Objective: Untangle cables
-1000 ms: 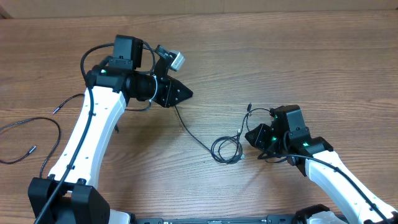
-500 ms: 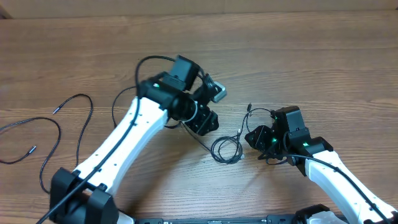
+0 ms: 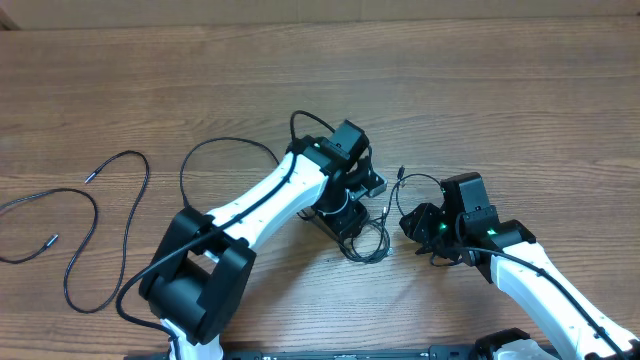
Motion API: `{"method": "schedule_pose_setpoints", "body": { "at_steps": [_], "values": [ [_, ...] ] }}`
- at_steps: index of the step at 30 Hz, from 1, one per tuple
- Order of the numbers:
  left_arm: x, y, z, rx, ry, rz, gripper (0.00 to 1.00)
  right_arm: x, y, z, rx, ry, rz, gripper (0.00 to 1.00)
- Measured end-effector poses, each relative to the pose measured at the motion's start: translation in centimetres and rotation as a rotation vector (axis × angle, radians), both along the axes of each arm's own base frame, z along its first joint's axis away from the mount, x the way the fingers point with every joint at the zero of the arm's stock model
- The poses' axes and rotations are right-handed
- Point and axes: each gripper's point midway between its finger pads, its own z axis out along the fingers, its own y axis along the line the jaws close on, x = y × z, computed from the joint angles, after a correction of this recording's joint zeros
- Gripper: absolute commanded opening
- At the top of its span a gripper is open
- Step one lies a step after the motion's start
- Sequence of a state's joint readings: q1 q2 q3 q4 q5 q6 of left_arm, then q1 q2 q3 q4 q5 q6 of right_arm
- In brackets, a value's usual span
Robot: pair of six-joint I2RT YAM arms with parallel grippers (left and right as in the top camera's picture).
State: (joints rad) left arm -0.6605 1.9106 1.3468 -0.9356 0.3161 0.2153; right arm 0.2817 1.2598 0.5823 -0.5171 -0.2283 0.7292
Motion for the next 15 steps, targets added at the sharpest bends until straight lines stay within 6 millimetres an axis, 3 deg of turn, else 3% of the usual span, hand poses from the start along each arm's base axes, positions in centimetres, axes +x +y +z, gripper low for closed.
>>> {"method": "schedule_pose_setpoints", "body": {
  "at_steps": [7,11,13,15],
  "values": [
    [0.5,-0.7,-0.3,-0.015,-0.051,-0.066,0.55,0.0,-0.2,-0.1,-0.003,0.008,-0.02,0.46],
    [0.6,-0.6,-1.8,0.002,-0.036,-0.077,0.51,-0.1,-0.2,-0.1,-0.004,0.012,-0.025,0.46],
    [0.3,-0.5,-3.0,0.023,-0.013,-0.088,0.35,-0.1,-0.2,-0.1,-0.004,0.013,-0.027,0.46],
    [0.0,-0.4,-3.8,0.04,0.002,-0.1,0.04,-0.1,-0.2,-0.1,-0.004,0.013,-0.028,0.46]
  ]
}}
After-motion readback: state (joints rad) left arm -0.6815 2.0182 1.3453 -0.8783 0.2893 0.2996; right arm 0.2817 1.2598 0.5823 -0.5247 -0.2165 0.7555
